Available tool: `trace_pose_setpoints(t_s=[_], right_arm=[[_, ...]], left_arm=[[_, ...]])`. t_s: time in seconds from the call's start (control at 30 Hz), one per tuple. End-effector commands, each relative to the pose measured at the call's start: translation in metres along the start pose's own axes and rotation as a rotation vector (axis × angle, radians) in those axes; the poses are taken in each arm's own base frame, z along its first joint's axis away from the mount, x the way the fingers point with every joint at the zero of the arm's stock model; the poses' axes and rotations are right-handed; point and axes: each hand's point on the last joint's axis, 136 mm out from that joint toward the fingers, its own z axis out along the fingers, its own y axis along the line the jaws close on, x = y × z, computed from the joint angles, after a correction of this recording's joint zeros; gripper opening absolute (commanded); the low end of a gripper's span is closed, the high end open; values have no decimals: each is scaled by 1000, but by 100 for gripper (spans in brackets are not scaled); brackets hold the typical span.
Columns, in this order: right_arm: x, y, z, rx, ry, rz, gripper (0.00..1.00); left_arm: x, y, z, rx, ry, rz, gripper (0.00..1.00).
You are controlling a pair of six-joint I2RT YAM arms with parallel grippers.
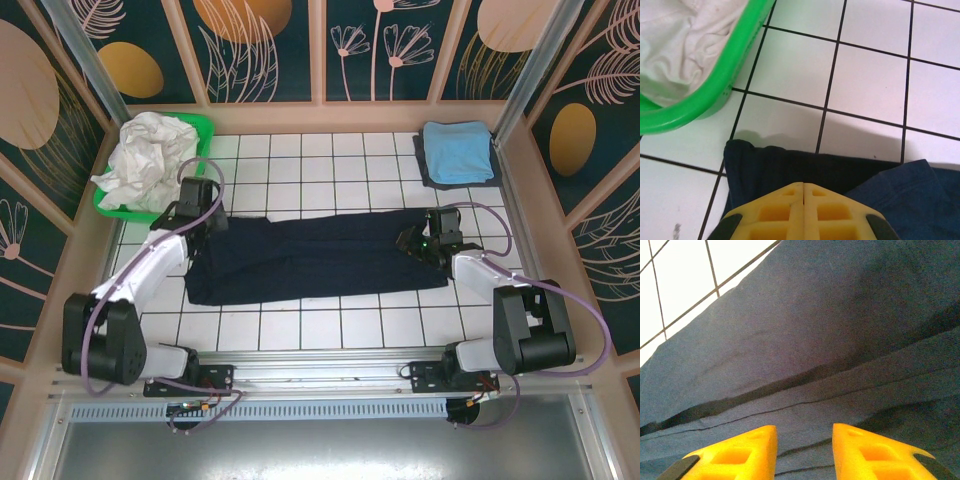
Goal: Fold and stack the t-shirts
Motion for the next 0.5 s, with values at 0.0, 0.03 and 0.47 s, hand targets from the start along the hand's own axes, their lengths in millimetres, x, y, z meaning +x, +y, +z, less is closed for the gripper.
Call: trace_pose_setpoints(t_s=[0.0, 0.03, 0.47], right_arm=[[0, -1, -1, -5, 7, -17, 35], [0, 0, 0, -6, 13, -18, 35], [8, -5, -10, -8, 5, -1, 35]], left_arm=[[23, 18, 13, -86, 68, 15, 0], [25, 21, 17, -109, 84, 14, 0], [41, -47, -70, 499, -85, -173, 0]])
